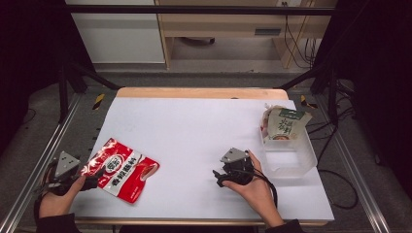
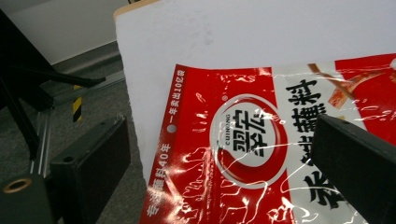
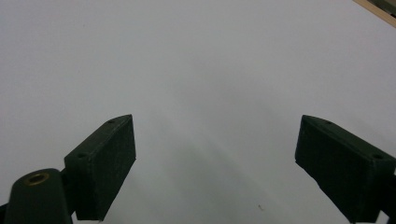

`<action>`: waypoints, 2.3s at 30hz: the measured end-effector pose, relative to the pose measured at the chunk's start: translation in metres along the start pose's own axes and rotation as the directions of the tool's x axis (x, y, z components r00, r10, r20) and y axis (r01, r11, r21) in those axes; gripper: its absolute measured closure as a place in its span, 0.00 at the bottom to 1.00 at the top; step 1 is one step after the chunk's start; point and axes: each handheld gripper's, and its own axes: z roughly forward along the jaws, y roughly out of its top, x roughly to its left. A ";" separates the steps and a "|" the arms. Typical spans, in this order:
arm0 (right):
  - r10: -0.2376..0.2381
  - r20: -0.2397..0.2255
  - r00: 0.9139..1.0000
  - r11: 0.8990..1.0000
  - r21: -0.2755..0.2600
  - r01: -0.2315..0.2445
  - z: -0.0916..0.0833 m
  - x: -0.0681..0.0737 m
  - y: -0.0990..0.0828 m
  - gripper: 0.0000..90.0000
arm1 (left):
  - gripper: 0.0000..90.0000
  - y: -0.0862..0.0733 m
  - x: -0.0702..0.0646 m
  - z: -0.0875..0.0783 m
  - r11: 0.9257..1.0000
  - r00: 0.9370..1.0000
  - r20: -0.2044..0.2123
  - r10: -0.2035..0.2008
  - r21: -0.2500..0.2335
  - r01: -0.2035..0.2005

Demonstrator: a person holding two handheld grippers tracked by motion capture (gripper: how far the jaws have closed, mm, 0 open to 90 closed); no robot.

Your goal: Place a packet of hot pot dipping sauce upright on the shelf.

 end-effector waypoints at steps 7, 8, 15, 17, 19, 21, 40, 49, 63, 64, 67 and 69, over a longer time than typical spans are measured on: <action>-0.024 -0.001 1.000 0.999 0.023 0.024 0.004 0.004 -0.002 0.14 | 0.06 -0.013 0.012 0.007 0.998 1.000 0.013 -0.001 0.056 0.000; -0.025 -0.003 1.000 0.999 0.022 0.025 0.004 0.004 -0.001 0.14 | 0.06 -0.014 0.013 0.008 0.998 1.000 0.016 -0.007 0.059 0.006; -0.023 -0.005 1.000 0.999 0.037 0.024 0.007 0.004 -0.003 0.14 | 0.07 -0.022 0.020 0.016 0.993 0.999 0.032 -0.036 0.114 0.032; -0.024 -0.003 1.000 0.999 0.044 0.024 0.007 0.004 -0.003 0.15 | 0.08 -0.023 0.020 0.018 0.991 0.998 0.038 -0.046 0.124 0.041; -0.026 -0.003 1.000 0.999 0.046 0.026 0.007 0.004 -0.003 0.15 | 0.08 -0.024 0.020 0.019 0.990 0.998 0.040 -0.053 0.132 0.047; -0.028 -0.004 1.000 0.998 0.048 0.028 0.007 0.004 -0.004 0.15 | 0.08 -0.024 0.021 0.020 0.990 0.998 0.042 -0.054 0.136 0.048; -0.049 -0.010 0.999 0.996 0.070 0.049 0.010 0.008 -0.004 0.15 | 0.11 -0.027 0.021 0.026 0.978 0.990 0.081 -0.118 0.183 0.102; -0.050 -0.007 0.999 0.996 0.074 0.051 0.010 0.008 -0.004 0.15 | 0.20 -0.024 0.020 0.016 0.979 0.982 0.108 -0.157 0.150 0.140; -0.056 -0.006 0.998 0.995 0.078 0.056 0.011 0.008 -0.004 0.15 | 0.54 -0.017 0.013 0.017 0.975 0.973 0.146 -0.179 0.156 0.156; -0.055 -0.007 0.998 0.995 0.078 0.056 0.011 0.008 -0.004 0.15 | 0.59 -0.016 0.013 0.017 0.976 0.973 0.141 -0.180 0.150 0.159; -0.056 -0.010 0.998 0.996 0.075 0.057 0.012 0.009 -0.004 0.15 | 0.72 -0.015 0.013 0.018 0.976 0.979 0.119 -0.166 0.162 0.146; -0.057 -0.009 0.998 0.995 0.076 0.058 0.012 0.009 -0.004 0.15 | 0.80 -0.013 0.013 0.020 0.976 0.983 0.101 -0.155 0.167 0.136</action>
